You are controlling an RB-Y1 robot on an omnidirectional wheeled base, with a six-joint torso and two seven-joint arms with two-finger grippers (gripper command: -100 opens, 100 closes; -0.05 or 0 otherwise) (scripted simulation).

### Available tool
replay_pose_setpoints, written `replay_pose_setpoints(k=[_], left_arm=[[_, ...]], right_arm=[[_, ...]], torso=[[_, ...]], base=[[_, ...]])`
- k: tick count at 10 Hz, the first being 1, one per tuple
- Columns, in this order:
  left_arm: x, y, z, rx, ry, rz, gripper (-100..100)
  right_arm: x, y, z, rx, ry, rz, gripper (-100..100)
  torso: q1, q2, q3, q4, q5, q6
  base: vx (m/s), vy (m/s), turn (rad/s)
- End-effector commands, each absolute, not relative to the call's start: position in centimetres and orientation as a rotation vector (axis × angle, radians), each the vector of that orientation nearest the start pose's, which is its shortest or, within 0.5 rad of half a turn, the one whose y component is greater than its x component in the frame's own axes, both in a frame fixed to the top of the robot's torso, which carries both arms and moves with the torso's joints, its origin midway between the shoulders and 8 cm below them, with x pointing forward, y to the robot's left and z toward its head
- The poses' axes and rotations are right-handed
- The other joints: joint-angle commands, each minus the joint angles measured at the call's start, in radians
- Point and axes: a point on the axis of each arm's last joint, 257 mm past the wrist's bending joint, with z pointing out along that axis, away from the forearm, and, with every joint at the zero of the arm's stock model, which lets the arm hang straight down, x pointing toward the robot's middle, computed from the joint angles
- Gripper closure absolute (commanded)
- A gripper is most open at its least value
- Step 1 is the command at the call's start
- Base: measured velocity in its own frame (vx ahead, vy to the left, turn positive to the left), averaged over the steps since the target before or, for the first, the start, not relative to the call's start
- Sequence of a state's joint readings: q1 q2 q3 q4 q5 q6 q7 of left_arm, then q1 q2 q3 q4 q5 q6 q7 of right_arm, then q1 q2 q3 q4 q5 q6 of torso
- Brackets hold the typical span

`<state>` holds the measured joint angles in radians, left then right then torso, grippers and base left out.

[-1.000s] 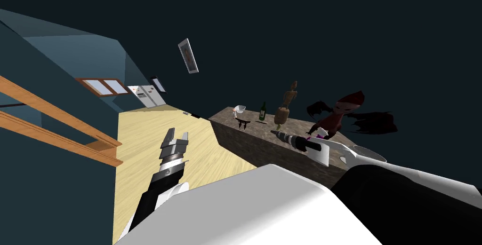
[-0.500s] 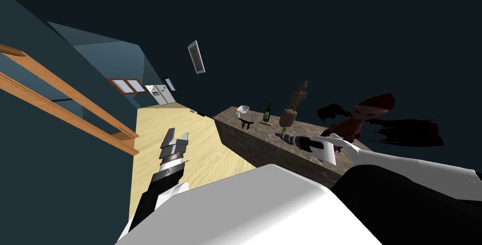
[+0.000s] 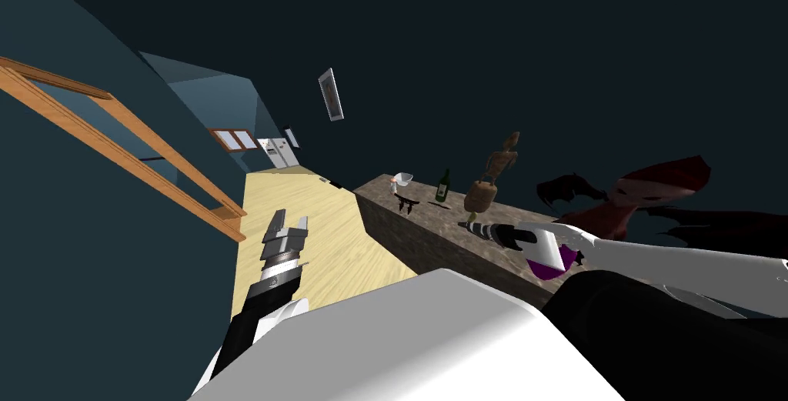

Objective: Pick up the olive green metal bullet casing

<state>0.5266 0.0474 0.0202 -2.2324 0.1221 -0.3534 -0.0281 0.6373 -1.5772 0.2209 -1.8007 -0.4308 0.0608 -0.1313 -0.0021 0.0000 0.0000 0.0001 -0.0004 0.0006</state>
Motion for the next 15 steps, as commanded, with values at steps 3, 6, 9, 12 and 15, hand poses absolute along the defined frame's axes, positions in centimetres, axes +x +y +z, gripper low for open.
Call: replay_pose_setpoints(k=[3,6,9,12,15], left_arm=[[36.8,30.5,-3.6,-0.864,0.733,-1.269,0],[36.8,30.5,-3.6,-0.864,0.733,-1.269,0],[36.8,30.5,-3.6,-0.864,0.733,-1.269,0],[36.8,30.5,-3.6,-0.864,0.733,-1.269,0],[36.8,30.5,-3.6,-0.864,0.733,-1.269,0]], right_arm=[[29.0,-55.7,-31.0,0.809,2.367,0.138,-100],[27.3,-58.4,-30.9,0.815,2.409,0.027,-100],[26.0,-60.8,-30.6,0.817,2.439,-0.071,-100],[24.7,-63.6,-29.7,0.813,2.463,-0.184,-100],[24.6,-64.1,-29.5,0.811,2.466,-0.205,0]], torso=[[-0.002,-0.001,-0.001,0.000,0.000,0.000],[-0.001,0.000,0.000,0.000,0.000,0.000],[0.000,-0.001,0.000,0.000,0.000,0.001],[0.001,-0.001,0.000,0.000,0.000,0.000],[0.001,0.000,0.000,0.000,0.000,0.001]], base=[[0.020,-0.049,0.184],[0.009,-0.035,0.126],[0.016,-0.026,0.102],[0.012,-0.026,0.111],[0.007,-0.013,0.049]])
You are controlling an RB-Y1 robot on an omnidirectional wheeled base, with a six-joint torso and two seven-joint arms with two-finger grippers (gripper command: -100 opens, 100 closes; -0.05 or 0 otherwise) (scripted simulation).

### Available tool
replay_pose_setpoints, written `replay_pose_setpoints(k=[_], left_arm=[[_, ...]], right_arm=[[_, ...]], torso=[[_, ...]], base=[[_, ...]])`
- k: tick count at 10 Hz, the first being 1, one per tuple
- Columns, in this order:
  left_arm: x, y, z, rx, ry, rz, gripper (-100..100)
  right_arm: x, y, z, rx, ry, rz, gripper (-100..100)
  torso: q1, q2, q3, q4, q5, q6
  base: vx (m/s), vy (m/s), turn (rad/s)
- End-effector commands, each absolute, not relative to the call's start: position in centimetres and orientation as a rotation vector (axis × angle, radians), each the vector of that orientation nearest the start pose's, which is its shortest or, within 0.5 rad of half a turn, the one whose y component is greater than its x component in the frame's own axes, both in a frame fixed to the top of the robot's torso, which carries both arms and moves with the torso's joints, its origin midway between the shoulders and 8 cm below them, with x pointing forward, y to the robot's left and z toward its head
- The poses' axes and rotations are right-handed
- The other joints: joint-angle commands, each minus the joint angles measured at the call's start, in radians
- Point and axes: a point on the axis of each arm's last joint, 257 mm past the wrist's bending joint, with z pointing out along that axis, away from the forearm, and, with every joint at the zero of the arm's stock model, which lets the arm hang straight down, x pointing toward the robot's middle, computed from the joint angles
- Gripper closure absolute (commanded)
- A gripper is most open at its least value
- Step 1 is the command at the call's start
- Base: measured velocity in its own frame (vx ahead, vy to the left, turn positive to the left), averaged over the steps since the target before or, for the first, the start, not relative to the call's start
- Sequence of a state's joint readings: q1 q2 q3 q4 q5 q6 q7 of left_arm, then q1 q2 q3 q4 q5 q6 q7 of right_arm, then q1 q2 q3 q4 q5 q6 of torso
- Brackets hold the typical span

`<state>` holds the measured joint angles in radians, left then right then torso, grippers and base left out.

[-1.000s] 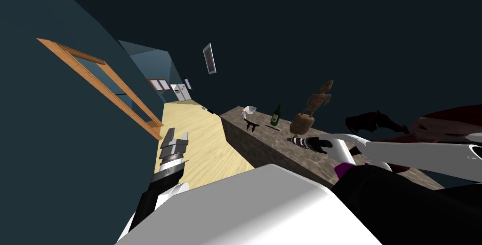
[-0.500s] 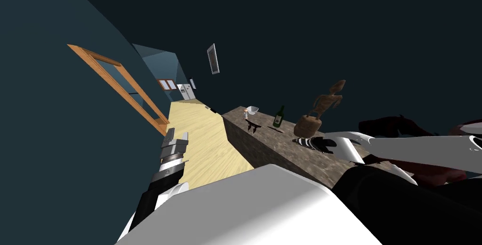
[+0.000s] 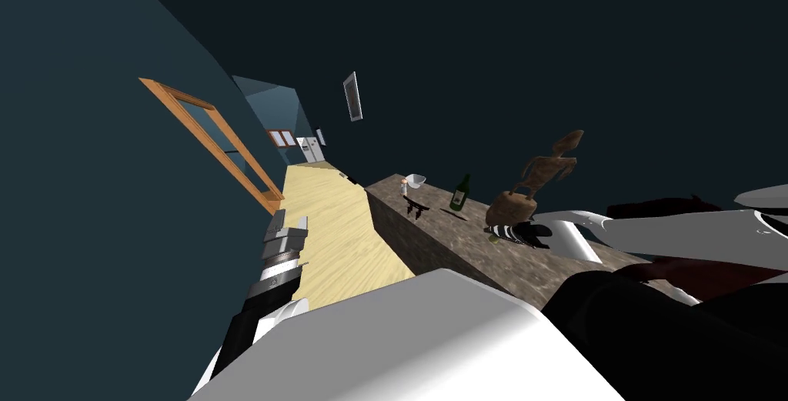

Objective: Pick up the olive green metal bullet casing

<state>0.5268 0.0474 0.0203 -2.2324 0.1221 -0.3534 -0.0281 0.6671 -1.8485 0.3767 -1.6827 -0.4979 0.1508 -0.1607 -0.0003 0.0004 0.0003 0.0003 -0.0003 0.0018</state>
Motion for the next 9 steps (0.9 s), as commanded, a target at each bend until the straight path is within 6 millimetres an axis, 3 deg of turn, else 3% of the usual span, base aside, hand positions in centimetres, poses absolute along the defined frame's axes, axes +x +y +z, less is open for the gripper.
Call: replay_pose_setpoints(k=[1,9], left_arm=[[36.8,30.5,-3.6,-0.864,0.733,-1.269,0],[36.8,30.5,-3.6,-0.864,0.733,-1.269,0]], right_arm=[[24.0,-64.5,-29.7,0.840,2.459,-0.213,-100],[21.1,-66.5,-30.8,0.967,2.422,-0.256,-100]], torso=[[0.000,0.000,0.000,0.000,0.000,0.000],[-0.001,0.003,0.002,0.001,0.000,0.000]], base=[[-0.020,-0.009,0.149],[-0.047,-0.015,0.140]])
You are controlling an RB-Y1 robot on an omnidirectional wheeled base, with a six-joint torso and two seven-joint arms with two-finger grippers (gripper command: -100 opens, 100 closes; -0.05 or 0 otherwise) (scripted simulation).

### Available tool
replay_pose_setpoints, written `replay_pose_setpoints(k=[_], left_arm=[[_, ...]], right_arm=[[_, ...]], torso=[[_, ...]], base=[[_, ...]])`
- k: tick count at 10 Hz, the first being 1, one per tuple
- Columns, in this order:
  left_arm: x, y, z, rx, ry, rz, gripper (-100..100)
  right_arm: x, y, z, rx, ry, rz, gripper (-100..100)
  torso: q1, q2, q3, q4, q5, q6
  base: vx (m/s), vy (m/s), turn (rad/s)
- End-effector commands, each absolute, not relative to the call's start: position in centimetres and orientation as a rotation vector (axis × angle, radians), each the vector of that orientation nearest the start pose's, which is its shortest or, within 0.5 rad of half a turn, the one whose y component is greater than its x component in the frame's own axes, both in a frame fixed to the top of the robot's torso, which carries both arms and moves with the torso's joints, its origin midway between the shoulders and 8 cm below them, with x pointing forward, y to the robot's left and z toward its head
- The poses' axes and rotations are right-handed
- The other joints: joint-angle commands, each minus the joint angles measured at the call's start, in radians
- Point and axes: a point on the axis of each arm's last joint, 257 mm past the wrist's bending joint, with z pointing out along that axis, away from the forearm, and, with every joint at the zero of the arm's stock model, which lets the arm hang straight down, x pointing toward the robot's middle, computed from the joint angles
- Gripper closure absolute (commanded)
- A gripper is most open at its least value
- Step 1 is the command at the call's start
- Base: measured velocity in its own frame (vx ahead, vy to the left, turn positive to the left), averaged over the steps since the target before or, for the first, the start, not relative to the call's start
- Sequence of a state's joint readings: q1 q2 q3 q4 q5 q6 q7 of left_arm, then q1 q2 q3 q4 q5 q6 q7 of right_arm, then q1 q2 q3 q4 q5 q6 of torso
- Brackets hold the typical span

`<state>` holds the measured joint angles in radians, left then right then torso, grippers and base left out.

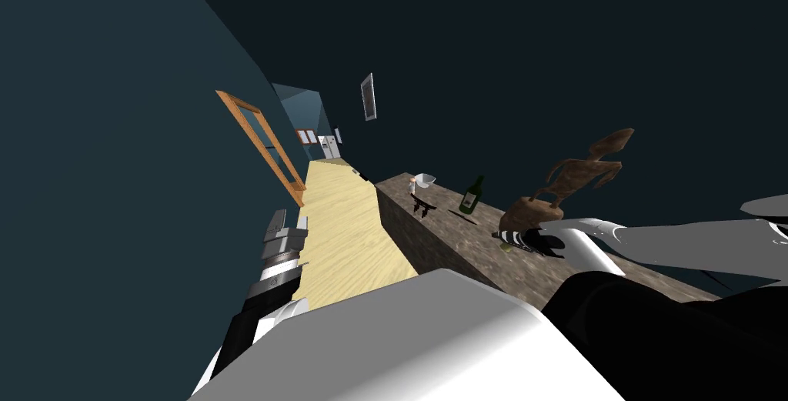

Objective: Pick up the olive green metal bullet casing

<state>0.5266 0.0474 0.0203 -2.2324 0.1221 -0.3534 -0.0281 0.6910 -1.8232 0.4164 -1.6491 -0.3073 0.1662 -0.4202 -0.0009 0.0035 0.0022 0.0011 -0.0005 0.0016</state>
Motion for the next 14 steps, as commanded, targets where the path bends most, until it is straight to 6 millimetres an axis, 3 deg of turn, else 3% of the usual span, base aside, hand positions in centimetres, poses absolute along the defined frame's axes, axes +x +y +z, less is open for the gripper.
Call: replay_pose_setpoints(k=[1,6,11,12,14], left_arm=[[36.8,30.5,-3.6,-0.864,0.733,-1.269,0],[36.8,30.5,-3.6,-0.864,0.733,-1.269,0],[36.8,30.5,-3.6,-0.864,0.733,-1.269,0],[36.8,30.5,-3.6,-0.865,0.733,-1.269,0],[36.8,30.5,-3.6,-0.864,0.733,-1.269,0]], right_arm=[[21.1,-66.5,-30.8,0.977,2.418,-0.254,-100],[19.3,-67.5,-31.3,1.033,2.398,-0.282,-100],[18.8,-67.8,-31.5,1.067,2.382,-0.285,-100],[18.8,-67.8,-31.5,1.071,2.380,-0.284,100],[18.7,-67.8,-31.5,1.071,2.380,-0.286,100]], torso=[[0.000,0.000,0.000,0.000,0.000,0.000],[0.000,-0.001,0.000,0.000,0.000,0.001],[0.000,-0.001,-0.001,0.000,0.000,0.001],[0.000,-0.002,-0.001,0.000,0.000,0.001],[0.001,-0.003,-0.002,-0.001,0.000,0.000]], base=[[-0.030,-0.010,0.068],[-0.034,-0.006,0.116],[-0.022,-0.006,0.060],[0.000,0.000,0.000],[0.000,0.000,0.000]])
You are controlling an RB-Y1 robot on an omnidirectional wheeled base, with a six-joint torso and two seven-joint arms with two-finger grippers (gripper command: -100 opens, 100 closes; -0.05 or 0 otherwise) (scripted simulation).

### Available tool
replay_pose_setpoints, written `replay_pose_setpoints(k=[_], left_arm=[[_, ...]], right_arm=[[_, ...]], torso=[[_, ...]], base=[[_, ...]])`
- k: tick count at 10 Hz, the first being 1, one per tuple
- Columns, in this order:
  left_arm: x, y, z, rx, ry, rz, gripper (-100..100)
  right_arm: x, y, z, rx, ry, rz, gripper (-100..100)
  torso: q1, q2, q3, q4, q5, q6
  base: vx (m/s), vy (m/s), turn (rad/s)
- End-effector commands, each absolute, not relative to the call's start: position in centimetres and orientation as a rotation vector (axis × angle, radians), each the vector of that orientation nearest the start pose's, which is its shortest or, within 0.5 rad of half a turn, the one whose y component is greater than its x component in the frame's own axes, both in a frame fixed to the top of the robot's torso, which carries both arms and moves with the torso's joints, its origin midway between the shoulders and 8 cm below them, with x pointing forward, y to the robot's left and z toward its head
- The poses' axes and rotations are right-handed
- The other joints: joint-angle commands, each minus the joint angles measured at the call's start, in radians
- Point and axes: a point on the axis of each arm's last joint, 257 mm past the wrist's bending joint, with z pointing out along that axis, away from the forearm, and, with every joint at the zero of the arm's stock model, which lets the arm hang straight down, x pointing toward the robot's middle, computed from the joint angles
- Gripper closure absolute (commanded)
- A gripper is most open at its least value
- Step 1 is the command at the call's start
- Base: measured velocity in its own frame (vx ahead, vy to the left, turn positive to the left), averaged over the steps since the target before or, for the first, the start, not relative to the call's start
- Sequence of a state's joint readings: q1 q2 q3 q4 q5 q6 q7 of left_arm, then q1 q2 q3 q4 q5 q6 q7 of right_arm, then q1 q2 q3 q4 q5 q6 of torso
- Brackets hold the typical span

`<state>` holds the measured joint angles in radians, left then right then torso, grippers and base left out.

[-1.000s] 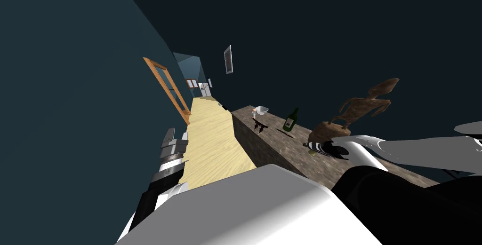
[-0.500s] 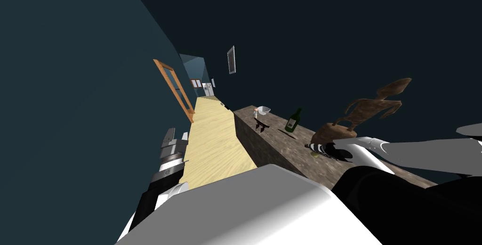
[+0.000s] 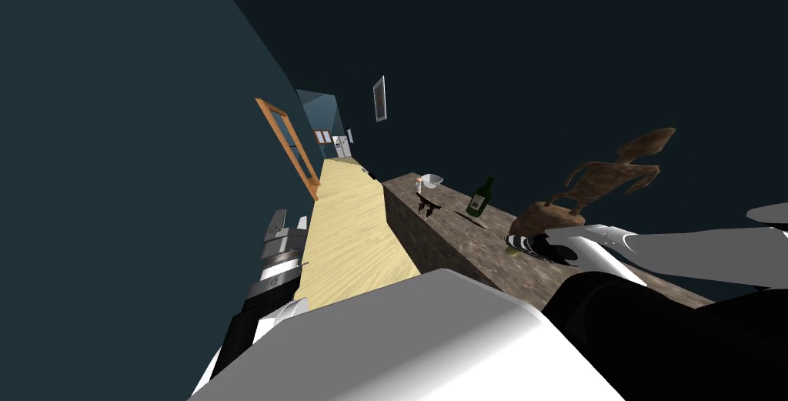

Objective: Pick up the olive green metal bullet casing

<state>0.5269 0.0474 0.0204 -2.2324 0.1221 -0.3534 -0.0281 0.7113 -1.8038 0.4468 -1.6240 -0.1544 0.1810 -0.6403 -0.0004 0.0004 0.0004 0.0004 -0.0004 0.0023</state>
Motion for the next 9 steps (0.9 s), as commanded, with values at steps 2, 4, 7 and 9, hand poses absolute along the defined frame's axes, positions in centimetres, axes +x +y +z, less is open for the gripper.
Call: replay_pose_setpoints(k=[2,4,7,9], left_arm=[[36.8,30.5,-3.6,-0.865,0.733,-1.269,0],[36.8,30.5,-3.6,-0.865,0.733,-1.269,0],[36.8,30.5,-3.6,-0.865,0.733,-1.269,0],[36.8,30.5,-3.6,-0.865,0.733,-1.269,0]], right_arm=[[18.8,-67.8,-31.5,1.071,2.380,-0.284,100],[19.3,-67.5,-31.3,1.054,2.387,-0.276,100],[20.5,-66.8,-31.0,1.032,2.394,-0.253,100],[21.1,-66.5,-30.8,1.000,2.407,-0.247,100]], torso=[[0.000,0.000,0.000,0.000,0.000,0.000],[0.000,0.000,0.000,0.000,0.000,0.000],[0.001,-0.003,-0.001,-0.001,0.000,0.000],[0.001,-0.002,-0.001,0.000,0.000,0.000]], base=[[0.000,0.000,0.000],[0.014,0.000,-0.078],[0.053,0.012,-0.158],[0.035,0.008,-0.104]])
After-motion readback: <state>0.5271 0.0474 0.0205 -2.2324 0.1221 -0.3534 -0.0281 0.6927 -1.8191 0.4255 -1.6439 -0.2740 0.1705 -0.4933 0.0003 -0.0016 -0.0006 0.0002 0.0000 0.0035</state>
